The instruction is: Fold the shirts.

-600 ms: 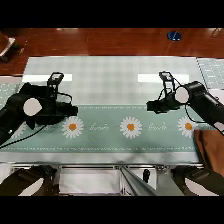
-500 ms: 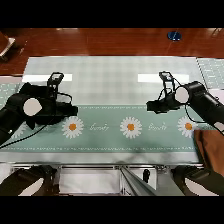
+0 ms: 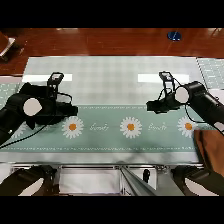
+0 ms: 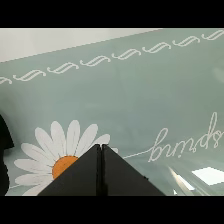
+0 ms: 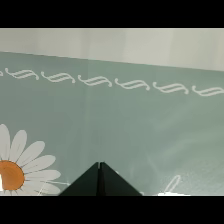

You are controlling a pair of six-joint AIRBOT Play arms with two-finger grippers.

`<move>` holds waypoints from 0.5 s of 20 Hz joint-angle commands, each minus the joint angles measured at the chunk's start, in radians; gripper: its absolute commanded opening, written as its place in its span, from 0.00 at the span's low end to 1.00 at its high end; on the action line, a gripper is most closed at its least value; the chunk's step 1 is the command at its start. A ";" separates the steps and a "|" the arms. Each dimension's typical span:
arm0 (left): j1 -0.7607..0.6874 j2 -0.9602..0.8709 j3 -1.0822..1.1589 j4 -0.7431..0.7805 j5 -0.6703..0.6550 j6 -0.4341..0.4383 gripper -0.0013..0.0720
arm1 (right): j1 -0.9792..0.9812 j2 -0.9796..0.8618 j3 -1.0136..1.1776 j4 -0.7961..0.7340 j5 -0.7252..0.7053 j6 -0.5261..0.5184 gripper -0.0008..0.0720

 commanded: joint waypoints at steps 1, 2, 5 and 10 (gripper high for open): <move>0.000 -0.001 0.000 0.001 0.001 0.001 0.05 | 0.000 0.000 0.000 -0.001 0.000 0.000 0.04; 0.000 -0.001 0.000 0.001 0.000 0.001 0.05 | 0.000 0.000 0.000 -0.001 0.000 0.000 0.04; 0.000 -0.001 0.000 0.006 0.011 0.002 0.05 | 0.000 0.000 0.000 -0.003 -0.065 0.000 0.04; 0.049 -0.002 0.018 0.231 0.189 -0.001 0.71 | 0.000 -0.023 -0.001 -0.035 -0.097 -0.026 0.59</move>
